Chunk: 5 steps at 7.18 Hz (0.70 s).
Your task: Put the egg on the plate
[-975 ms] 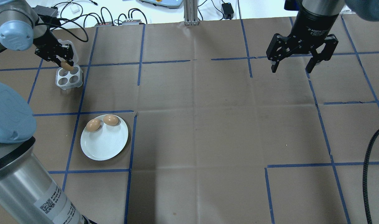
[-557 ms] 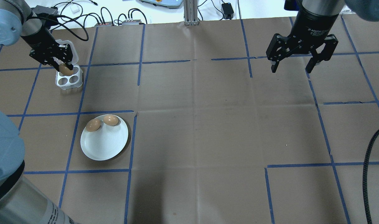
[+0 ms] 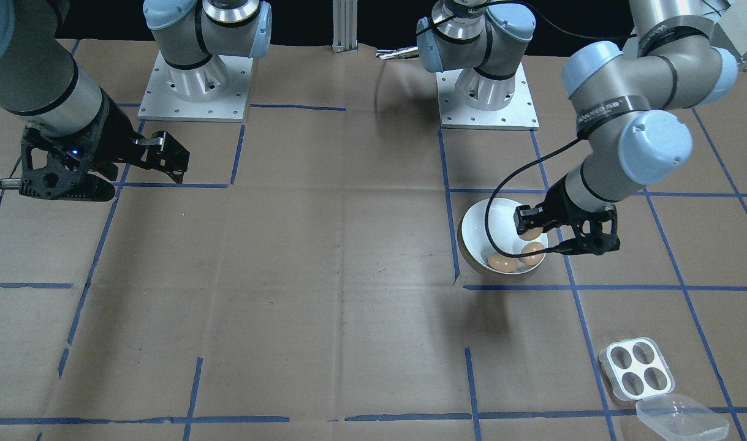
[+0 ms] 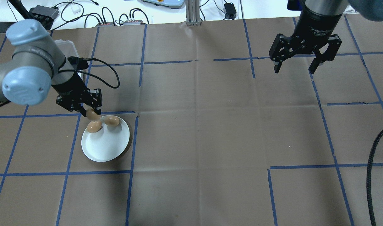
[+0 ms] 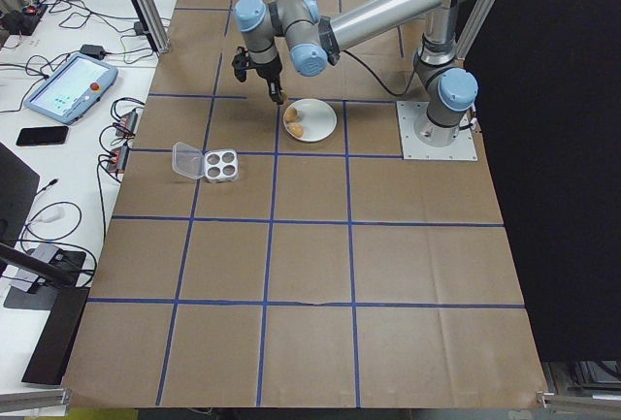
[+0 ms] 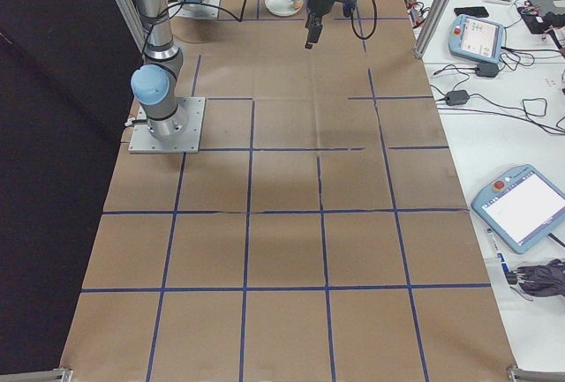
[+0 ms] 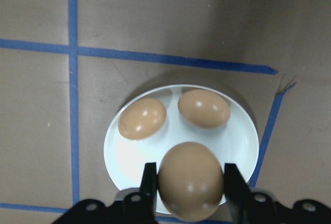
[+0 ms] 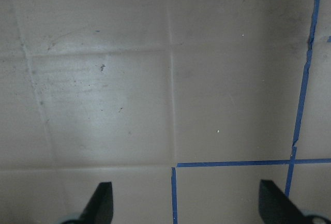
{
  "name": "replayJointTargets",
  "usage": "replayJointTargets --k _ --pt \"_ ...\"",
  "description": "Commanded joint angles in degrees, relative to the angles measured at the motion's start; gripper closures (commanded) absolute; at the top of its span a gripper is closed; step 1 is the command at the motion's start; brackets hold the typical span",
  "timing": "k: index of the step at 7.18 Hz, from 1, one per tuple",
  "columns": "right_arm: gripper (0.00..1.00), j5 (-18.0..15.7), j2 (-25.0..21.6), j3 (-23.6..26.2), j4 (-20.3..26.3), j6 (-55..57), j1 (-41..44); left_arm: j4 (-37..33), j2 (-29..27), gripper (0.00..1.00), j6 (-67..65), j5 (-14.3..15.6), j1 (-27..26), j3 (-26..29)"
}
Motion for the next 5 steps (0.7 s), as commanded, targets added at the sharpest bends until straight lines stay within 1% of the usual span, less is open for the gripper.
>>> replayJointTargets --k 1,2,3,4,5 --pt "0.0 0.01 0.0 0.0 0.0 0.0 0.0 13.48 0.64 0.63 0.58 0.04 -0.08 -12.46" --pt "0.0 0.01 0.0 0.0 0.0 0.0 0.0 13.43 0.9 0.15 0.76 0.57 -0.08 -13.11" --pt "0.0 0.01 0.0 0.0 0.0 0.0 0.0 13.34 1.77 0.01 0.85 0.75 -0.08 -12.59" --pt "0.0 0.01 0.0 0.0 0.0 0.0 0.0 12.56 2.83 0.01 0.77 0.66 -0.08 -10.76" --pt "0.0 -0.08 0.08 0.0 0.0 0.0 0.0 9.51 3.71 0.0 0.68 0.66 -0.17 -7.17"
